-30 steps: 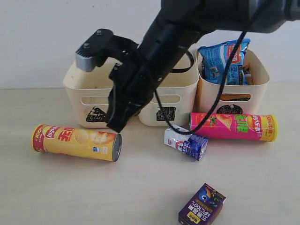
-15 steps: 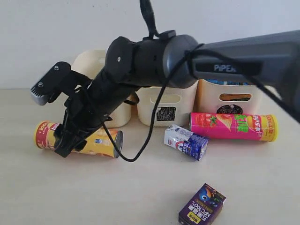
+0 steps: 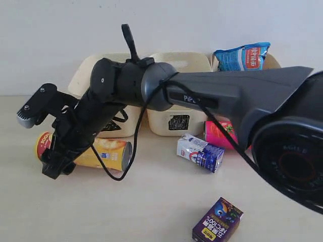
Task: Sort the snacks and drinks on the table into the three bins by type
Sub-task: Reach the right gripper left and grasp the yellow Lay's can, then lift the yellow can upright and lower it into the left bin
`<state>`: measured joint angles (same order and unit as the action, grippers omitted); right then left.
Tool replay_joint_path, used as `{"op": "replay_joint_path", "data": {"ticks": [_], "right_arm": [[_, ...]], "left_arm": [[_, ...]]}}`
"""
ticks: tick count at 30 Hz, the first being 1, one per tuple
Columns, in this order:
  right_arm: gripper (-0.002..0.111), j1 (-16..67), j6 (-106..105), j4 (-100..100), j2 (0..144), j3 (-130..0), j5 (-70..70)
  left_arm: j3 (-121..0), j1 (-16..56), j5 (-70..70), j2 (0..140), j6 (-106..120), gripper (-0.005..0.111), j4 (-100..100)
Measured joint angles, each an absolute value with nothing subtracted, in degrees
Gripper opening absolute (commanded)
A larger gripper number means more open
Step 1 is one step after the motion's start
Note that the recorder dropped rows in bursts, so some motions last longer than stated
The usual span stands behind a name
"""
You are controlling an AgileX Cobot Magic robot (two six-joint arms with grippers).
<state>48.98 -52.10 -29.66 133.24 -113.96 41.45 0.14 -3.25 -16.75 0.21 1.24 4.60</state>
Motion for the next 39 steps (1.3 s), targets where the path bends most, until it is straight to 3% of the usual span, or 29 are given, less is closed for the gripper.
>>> {"op": "replay_joint_path", "data": {"ticks": [39], "right_arm": [[0.071,48.74,-48.34,-10.1,139.1,-114.8,30.03]], "left_arm": [[0.14,-3.25,-16.75,0.21,1.24,0.004,4.6]]}}
